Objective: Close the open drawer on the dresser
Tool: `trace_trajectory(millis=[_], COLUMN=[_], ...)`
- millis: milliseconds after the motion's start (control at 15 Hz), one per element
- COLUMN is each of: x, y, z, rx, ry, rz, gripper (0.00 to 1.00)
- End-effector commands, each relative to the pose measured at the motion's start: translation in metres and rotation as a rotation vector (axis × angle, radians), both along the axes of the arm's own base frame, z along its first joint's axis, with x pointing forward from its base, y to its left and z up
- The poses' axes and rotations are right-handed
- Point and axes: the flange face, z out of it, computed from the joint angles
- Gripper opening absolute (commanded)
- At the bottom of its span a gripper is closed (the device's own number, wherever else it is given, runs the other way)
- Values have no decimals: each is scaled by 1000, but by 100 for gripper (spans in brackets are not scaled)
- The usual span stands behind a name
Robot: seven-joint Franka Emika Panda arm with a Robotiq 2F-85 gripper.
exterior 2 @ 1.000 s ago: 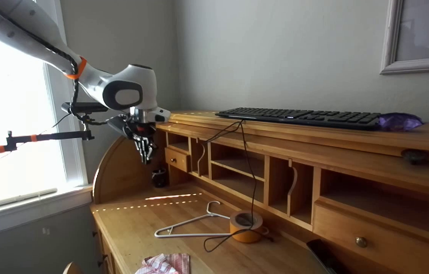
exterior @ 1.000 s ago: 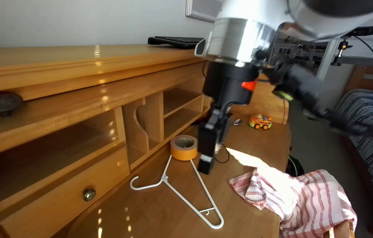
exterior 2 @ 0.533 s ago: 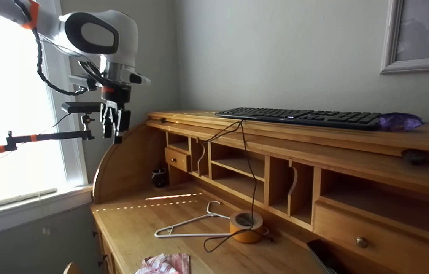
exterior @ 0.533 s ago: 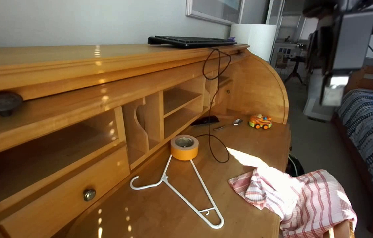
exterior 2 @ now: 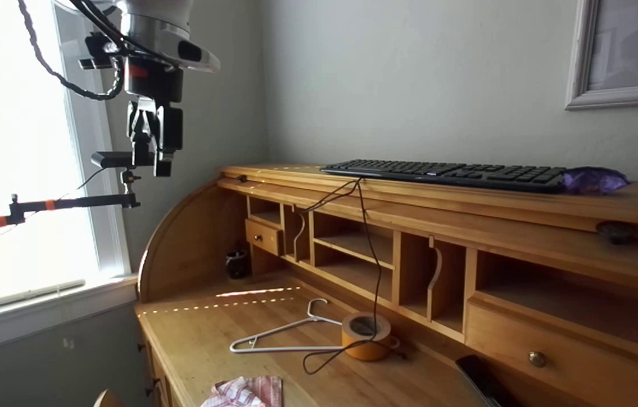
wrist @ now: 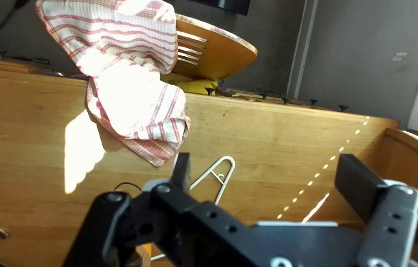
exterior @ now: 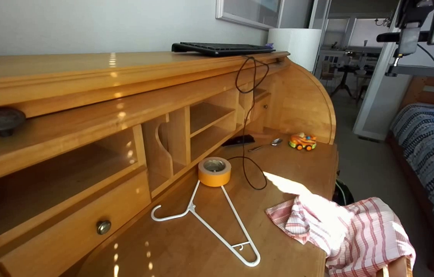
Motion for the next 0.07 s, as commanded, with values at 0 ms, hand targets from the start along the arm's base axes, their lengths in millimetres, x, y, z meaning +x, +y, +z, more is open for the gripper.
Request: trace_trajectory(millis=[0], x=[1], y=[-3], z=[0], rx=[7], ry=[0], rz=[4], gripper=[100])
